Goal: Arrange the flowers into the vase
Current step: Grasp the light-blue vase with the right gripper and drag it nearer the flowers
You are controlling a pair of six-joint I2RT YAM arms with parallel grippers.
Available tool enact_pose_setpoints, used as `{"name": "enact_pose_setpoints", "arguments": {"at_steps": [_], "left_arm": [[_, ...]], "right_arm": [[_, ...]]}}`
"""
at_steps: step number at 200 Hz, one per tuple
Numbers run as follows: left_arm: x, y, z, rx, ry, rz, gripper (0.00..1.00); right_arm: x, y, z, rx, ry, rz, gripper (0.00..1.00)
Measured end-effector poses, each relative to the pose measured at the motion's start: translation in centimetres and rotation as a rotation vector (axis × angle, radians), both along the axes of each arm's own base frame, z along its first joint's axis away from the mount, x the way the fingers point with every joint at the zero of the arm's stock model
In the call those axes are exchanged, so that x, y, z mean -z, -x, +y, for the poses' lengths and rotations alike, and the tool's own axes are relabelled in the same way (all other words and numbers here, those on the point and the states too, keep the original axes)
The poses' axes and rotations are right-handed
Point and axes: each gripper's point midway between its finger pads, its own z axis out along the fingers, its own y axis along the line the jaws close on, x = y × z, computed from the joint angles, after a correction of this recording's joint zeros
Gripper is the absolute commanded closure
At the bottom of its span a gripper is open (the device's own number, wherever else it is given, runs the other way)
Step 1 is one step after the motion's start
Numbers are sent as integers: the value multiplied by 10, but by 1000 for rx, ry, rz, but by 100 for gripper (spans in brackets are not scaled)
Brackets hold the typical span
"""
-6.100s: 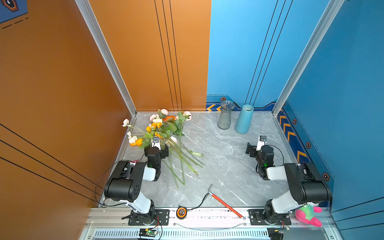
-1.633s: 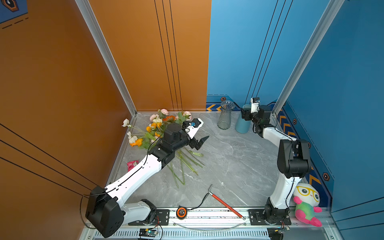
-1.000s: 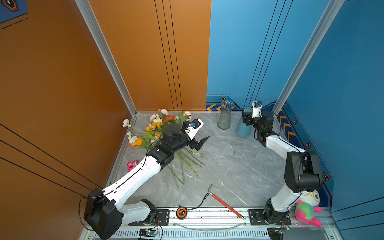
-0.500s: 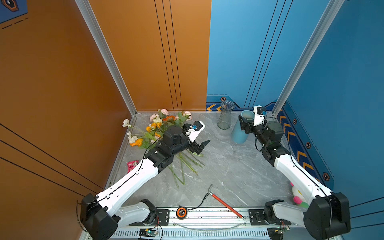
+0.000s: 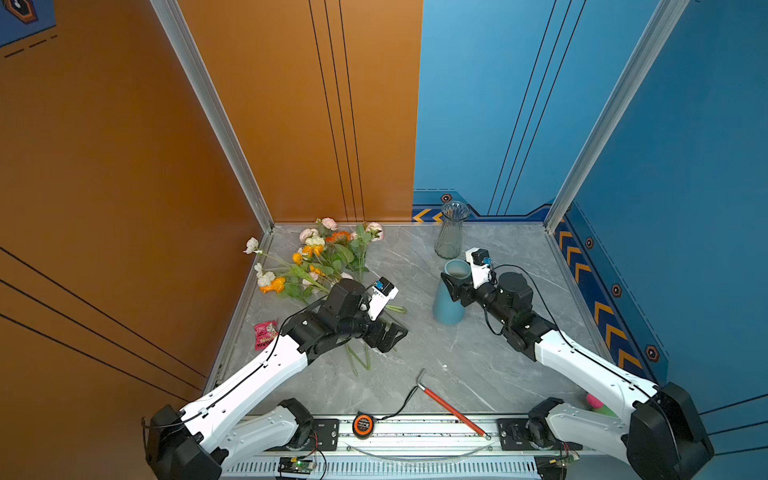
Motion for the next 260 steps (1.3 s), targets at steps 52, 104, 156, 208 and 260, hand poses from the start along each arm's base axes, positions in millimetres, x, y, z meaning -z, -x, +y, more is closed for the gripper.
{"name": "enact_pose_setpoints", "arguments": {"at_steps": [52, 104, 156, 208, 260], "left_arm": [[-2, 3, 3, -23, 18, 20, 2], [0, -3, 9, -80, 28, 53, 2], [1, -7, 13, -110, 33, 77, 2], [0, -8, 13, -114, 32, 80, 2], [-3, -14, 17, -134, 36, 77, 2]], "right_arm": [[20, 0, 30, -46, -5, -11, 59], [27, 10, 49, -95, 18, -19, 58], [34, 9, 48, -85, 29, -16, 56], [34, 6, 48, -74, 14, -34, 25], [17, 4, 42, -42, -21, -106, 0]]}}
